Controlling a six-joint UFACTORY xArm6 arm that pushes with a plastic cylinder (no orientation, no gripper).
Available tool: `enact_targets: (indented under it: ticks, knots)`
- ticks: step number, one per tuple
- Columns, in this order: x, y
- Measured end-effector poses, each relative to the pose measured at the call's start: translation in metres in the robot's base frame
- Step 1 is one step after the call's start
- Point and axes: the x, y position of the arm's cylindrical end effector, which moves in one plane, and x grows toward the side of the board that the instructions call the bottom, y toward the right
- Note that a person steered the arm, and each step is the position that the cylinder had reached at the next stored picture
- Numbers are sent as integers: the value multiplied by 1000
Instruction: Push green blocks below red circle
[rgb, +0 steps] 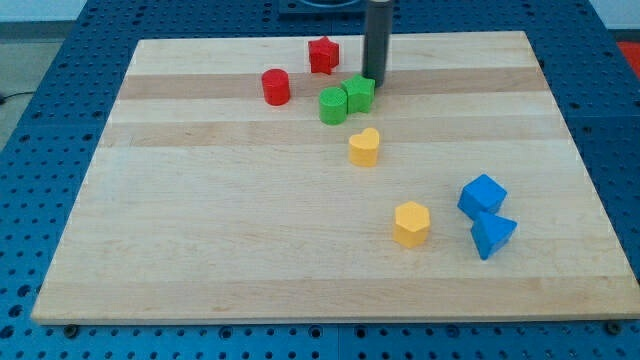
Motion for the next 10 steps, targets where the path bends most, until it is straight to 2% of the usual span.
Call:
enact_targets:
  ticks: [1,2,3,4,6,8,9,10]
  knots:
    - [23,-53]
    - [45,-70]
    - [1,-67]
    - [-8,-33]
    - [34,7]
    - [58,-110]
    - [54,-110]
    - [-1,-89]
